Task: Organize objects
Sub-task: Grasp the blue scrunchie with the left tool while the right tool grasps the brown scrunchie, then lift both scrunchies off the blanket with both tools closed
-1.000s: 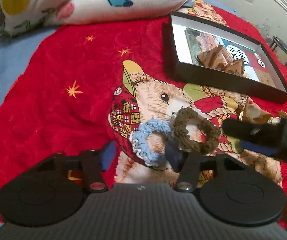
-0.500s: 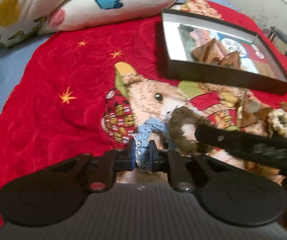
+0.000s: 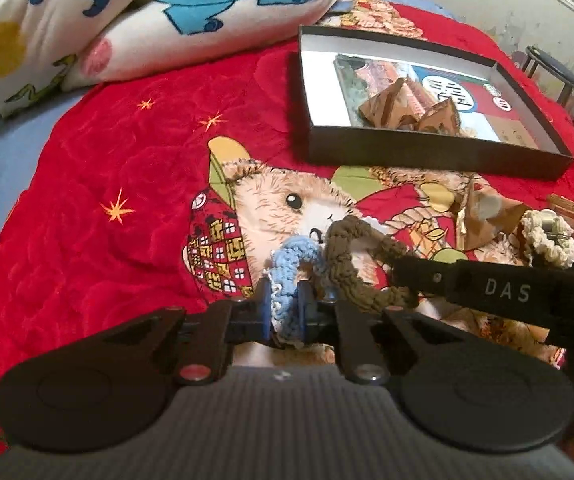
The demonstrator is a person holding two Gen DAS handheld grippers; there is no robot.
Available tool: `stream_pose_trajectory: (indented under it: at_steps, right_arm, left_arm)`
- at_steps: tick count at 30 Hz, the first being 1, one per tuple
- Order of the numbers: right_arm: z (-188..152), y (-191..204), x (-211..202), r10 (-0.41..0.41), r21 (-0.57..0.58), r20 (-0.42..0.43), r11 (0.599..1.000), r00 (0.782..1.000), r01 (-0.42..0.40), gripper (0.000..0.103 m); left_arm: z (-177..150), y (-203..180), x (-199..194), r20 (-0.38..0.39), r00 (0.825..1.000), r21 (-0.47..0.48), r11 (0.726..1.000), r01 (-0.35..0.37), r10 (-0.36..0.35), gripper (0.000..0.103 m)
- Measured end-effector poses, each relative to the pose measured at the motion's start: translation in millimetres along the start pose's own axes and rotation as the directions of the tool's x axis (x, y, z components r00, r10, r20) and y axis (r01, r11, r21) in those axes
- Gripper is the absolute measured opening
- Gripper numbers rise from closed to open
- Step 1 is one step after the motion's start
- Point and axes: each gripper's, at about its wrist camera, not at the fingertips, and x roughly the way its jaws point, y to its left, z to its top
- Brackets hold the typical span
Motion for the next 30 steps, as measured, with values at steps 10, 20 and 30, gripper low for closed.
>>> stream_pose_trajectory:
  at_steps: [10, 20, 30]
  right_arm:
    - [1, -5, -4, 0.057, 0.065, -0.009, 0.996, 0.998, -0.056, 0.014]
    - [4, -3, -10, 0.048, 0.063, 0.018, 0.997, 0.999, -0.049, 0.014]
    - [9, -1, -20, 0.052, 0.059, 0.048, 0.997, 0.998, -0.055, 0.012]
  left_arm:
    - [2, -2, -5, 0.034, 0.999, -0.006, 1.0, 0.015, -0.014, 0.016]
    - [3, -2, -12, 0.087, 0.996, -0.033, 0.999, 0.001, 0.002, 0.015]
    - [6, 4, -19, 0.125, 0.992, -0.088, 0.996, 0.028, -0.017, 0.015]
